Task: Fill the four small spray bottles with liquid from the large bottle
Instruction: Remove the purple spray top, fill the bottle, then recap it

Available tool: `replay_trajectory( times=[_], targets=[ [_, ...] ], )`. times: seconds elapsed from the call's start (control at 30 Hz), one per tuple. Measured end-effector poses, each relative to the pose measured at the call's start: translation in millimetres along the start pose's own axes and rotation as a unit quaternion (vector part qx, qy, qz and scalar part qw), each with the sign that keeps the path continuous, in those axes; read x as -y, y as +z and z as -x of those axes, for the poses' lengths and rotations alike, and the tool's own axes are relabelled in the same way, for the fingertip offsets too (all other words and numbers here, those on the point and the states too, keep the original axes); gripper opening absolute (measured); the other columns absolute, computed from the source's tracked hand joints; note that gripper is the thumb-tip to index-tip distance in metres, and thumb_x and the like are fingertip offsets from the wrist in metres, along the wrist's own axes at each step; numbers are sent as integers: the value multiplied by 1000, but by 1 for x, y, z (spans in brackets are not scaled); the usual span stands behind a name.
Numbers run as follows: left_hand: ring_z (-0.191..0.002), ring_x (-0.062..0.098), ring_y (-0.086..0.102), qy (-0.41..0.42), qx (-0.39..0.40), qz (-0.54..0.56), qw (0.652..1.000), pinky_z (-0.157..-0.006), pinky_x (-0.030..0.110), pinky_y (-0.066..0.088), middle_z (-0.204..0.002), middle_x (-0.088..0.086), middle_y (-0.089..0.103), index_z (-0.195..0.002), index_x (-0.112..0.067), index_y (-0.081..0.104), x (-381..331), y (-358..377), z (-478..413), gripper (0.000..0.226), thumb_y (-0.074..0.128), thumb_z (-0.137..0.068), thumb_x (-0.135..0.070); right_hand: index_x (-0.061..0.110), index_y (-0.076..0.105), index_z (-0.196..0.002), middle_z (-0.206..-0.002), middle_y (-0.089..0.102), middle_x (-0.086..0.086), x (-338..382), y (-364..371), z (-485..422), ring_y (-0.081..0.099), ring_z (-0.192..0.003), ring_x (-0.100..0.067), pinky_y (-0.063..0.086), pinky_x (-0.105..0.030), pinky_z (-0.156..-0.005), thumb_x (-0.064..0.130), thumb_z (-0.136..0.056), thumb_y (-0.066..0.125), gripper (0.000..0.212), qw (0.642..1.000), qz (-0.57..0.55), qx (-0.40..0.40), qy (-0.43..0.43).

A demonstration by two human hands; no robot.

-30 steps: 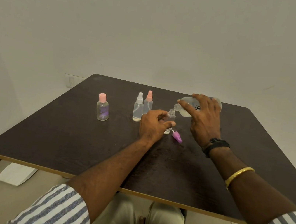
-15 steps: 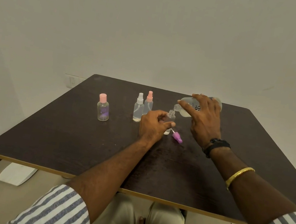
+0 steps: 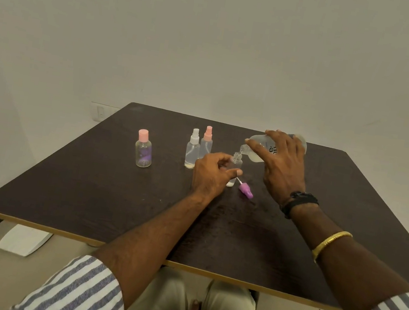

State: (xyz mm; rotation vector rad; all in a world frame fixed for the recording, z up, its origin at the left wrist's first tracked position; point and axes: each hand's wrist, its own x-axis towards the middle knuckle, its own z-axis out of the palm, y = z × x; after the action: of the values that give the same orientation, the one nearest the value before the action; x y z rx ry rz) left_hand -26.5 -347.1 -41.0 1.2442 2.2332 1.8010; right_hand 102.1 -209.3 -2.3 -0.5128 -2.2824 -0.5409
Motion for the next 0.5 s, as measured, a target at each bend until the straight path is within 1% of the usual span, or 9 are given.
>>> replay_trajectory(
  times=[0.07, 0.2, 0.4, 0.5],
  targets=[
    [-88, 10, 69, 1, -2, 0, 1000, -75, 16, 53, -102, 2, 76, -114, -12, 73, 0, 0, 0, 45, 85, -77, -35, 38, 54, -139, -140, 50, -14, 0, 0, -1, 44, -134, -37, 26, -58, -116, -10, -78, 64, 78, 1000, 2, -1, -2],
    [-90, 10, 69, 6, -1, -4, 1000, -80, 24, 58, -105, 2, 76, -114, -14, 74, 0, 0, 1, 45, 85, -77, -36, 37, 54, -139, -140, 50, -14, 1, -1, -2, 44, -134, -38, 26, -58, -115, -10, -78, 65, 78, 1000, 1, -3, -2],
    [-87, 8, 70, -2, 0, 3, 1000, -79, 23, 58, -101, 0, 77, -113, -14, 75, 2, -1, 2, 44, 85, -76, -37, 38, 54, -139, -141, 50, -14, 2, 0, -1, 44, -135, -38, 26, -58, -115, -10, -78, 64, 79, 1000, 1, 0, -3],
    [-87, 7, 70, 0, 2, 4, 1000, -76, 16, 55, -101, 0, 76, -113, -14, 74, 2, -1, 2, 43, 85, -77, -35, 38, 54, -139, -141, 50, -14, 2, 1, -1, 43, -135, -37, 26, -58, -115, -10, -77, 65, 78, 1000, 3, -1, -5]
  ],
)
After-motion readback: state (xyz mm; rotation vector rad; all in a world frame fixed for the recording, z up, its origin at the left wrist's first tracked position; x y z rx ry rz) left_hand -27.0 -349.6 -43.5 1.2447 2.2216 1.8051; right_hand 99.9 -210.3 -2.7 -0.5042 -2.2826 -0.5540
